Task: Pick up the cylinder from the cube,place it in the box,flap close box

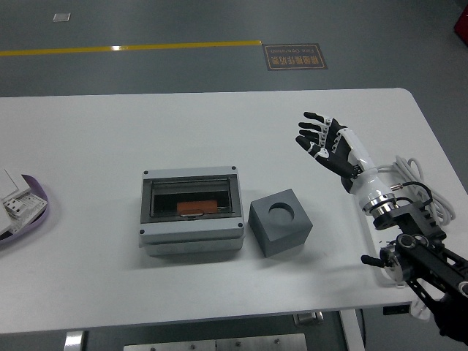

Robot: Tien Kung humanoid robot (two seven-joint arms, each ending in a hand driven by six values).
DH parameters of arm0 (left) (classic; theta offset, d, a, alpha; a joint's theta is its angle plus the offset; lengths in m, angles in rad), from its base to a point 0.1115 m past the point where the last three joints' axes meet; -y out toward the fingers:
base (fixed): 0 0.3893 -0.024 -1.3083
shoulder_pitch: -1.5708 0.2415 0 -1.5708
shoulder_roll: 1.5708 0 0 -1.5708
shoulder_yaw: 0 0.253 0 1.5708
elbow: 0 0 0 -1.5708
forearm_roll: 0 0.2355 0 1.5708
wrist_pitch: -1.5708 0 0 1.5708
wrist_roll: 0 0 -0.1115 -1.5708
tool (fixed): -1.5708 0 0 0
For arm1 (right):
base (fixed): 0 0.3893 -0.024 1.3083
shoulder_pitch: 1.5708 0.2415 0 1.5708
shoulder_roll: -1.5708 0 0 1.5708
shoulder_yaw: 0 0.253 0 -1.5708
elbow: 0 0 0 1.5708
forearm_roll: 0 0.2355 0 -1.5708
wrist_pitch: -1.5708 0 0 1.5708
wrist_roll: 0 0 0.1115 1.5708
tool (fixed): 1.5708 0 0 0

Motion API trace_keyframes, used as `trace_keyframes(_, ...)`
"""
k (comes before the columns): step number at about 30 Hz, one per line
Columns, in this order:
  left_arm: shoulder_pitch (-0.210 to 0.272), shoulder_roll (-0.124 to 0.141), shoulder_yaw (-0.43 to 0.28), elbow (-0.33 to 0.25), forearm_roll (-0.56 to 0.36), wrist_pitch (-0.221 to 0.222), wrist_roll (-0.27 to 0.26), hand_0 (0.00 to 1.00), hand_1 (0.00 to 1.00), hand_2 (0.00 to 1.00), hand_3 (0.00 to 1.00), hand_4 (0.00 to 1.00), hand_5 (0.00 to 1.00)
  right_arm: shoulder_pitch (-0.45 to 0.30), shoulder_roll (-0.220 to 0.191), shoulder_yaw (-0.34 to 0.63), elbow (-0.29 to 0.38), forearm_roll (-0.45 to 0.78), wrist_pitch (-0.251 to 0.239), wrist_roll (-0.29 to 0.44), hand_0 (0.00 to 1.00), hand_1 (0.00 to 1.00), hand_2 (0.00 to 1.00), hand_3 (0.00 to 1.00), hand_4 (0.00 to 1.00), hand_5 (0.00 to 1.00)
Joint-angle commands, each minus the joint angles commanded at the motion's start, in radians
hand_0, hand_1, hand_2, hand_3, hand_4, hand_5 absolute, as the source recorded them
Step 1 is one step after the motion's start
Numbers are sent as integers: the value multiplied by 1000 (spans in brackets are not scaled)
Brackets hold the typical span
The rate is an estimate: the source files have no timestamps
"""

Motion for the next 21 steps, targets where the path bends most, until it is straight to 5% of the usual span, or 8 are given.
trace_keyframes(13,2,5,-5,0,8,3,1,514,581,569,578,785,180,-3,-9,7,17,-10,146,-141,998,938,929,998,998,998)
trace_keyframes(21,4,8,7,-1,1,2,1,513,579,568,582,775,179,-3,-11,4,21,41,179,-120,998,998,969,906,998,998)
